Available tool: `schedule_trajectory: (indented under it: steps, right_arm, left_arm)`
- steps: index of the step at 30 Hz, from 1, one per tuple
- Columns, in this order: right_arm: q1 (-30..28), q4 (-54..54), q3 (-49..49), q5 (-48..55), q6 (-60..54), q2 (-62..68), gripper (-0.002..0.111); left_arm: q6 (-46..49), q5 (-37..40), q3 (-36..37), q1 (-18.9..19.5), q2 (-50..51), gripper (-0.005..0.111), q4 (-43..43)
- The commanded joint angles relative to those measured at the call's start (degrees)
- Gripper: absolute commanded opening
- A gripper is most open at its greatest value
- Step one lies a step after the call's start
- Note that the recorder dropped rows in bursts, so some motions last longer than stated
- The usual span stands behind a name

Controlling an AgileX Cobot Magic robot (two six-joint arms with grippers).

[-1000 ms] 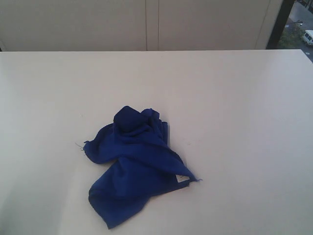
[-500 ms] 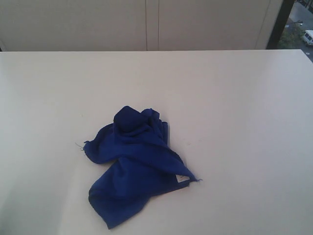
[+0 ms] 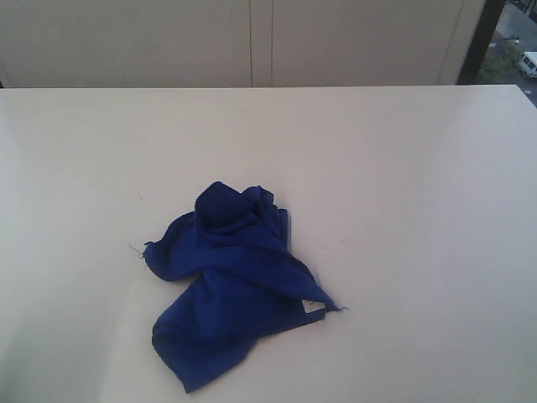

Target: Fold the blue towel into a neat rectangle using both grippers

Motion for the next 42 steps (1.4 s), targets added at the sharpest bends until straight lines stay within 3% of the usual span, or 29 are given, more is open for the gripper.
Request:
schedule_trajectory:
  steps: [1, 15, 23, 27, 42]
  right_arm:
    - [0.00, -0.46, -6.00, 4.97, 0.97, 7.25, 0.000]
    - [0.00, 2.63, -23.67, 23.85, 2.30, 32.20, 0.000]
    - [1.85, 25.38, -28.97, 31.84, -15.51, 43.89, 0.000]
    - [5.80, 31.32, -29.45, 31.81, -17.80, 48.86, 0.000]
    - [28.44, 37.68, -37.13, 25.01, -17.69, 66.56, 0.000]
  left_arm:
    - [-0.07, 0.26, -0.42, 0.11, 0.42, 0.000, -0.41]
    - [-0.07, 0.26, -0.42, 0.11, 0.42, 0.000, -0.41]
    - [-0.07, 0.26, -0.42, 0.11, 0.42, 0.000, -0.41]
    - [-0.07, 0.26, -0.42, 0.11, 0.42, 0.000, -0.41]
    - [-0.07, 0.26, -0.42, 0.11, 0.42, 0.000, -0.41]
